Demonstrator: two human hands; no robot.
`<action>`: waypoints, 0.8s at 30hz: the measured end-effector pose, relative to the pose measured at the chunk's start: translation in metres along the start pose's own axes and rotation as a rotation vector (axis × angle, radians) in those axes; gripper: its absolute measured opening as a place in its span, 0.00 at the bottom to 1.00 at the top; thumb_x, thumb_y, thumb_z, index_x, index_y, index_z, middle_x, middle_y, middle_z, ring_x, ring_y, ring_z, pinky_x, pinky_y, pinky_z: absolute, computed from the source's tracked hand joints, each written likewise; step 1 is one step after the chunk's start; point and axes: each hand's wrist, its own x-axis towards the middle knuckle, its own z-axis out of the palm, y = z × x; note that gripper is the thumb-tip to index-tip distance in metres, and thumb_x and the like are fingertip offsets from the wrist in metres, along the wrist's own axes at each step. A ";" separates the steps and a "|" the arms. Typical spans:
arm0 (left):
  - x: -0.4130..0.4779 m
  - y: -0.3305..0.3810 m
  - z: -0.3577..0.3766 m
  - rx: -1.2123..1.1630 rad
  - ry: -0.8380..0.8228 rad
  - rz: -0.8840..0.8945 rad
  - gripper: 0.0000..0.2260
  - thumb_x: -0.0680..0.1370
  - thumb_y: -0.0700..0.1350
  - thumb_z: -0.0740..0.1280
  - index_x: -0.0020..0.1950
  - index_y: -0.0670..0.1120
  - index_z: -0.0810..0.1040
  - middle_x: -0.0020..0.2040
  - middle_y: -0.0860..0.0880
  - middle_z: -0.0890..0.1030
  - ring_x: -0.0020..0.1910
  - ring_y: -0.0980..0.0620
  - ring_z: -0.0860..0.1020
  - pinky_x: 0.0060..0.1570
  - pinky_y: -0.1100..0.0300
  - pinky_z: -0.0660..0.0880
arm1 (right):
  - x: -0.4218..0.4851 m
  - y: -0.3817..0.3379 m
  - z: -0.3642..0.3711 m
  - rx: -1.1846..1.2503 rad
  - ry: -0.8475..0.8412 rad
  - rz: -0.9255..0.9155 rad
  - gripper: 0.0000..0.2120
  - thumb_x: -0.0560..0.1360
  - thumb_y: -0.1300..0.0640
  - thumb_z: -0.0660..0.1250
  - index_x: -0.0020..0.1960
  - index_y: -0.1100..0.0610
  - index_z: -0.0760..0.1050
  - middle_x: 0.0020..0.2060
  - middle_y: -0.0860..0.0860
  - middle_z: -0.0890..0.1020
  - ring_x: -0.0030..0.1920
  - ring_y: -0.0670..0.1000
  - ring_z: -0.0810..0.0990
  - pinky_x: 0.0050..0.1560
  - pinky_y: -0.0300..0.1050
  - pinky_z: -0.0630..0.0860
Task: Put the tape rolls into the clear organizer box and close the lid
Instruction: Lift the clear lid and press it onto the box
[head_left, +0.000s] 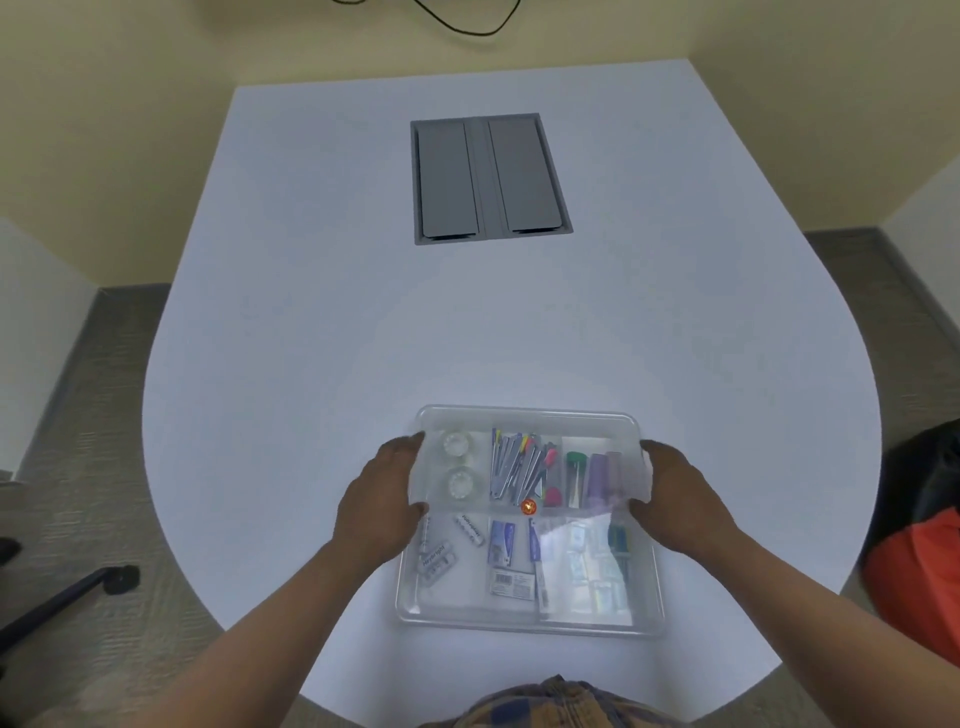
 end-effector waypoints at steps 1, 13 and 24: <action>0.001 0.001 -0.003 0.064 -0.028 0.081 0.41 0.70 0.49 0.75 0.77 0.54 0.54 0.77 0.52 0.59 0.72 0.49 0.65 0.65 0.52 0.69 | -0.002 -0.001 0.002 -0.044 0.015 -0.065 0.38 0.71 0.53 0.71 0.76 0.55 0.58 0.75 0.54 0.64 0.72 0.56 0.66 0.68 0.51 0.68; 0.027 0.016 -0.007 0.393 -0.292 0.052 0.66 0.56 0.57 0.82 0.77 0.44 0.38 0.79 0.48 0.38 0.78 0.51 0.44 0.74 0.54 0.56 | 0.012 -0.014 0.008 -0.306 -0.157 -0.167 0.56 0.69 0.37 0.71 0.77 0.61 0.38 0.78 0.55 0.39 0.78 0.52 0.39 0.75 0.46 0.47; 0.063 0.020 -0.020 0.397 -0.285 0.057 0.68 0.52 0.60 0.82 0.77 0.44 0.39 0.79 0.48 0.39 0.78 0.51 0.46 0.74 0.50 0.55 | 0.046 -0.023 -0.023 -0.473 -0.280 -0.198 0.60 0.67 0.43 0.75 0.76 0.63 0.34 0.77 0.58 0.37 0.78 0.56 0.39 0.76 0.48 0.46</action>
